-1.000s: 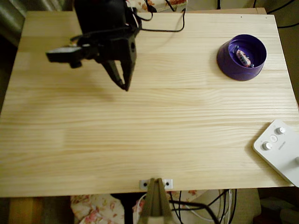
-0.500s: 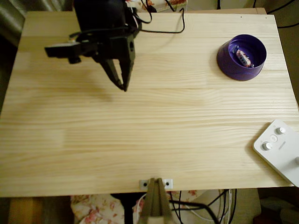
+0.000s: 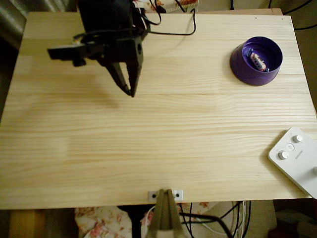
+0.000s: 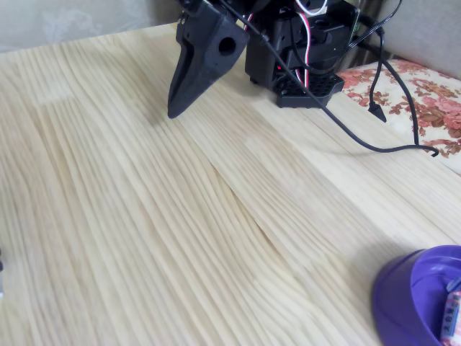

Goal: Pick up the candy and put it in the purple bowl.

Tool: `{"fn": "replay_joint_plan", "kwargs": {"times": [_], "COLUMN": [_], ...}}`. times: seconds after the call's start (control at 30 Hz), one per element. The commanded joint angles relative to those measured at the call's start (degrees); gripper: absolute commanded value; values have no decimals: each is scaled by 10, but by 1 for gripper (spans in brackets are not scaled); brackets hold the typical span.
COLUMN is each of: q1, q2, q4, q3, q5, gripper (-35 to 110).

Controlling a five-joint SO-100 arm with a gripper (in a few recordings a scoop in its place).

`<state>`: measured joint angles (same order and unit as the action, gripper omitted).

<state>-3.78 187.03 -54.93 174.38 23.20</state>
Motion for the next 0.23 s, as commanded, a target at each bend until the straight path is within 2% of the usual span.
{"fn": "replay_joint_plan", "kwargs": {"times": [0.0,0.2], "q1": [-5,-10], "q2": [11,12], "q4": [-7,-7], "q3": [-5,-5], "q5": [2,-3], "gripper": [0,0]}}
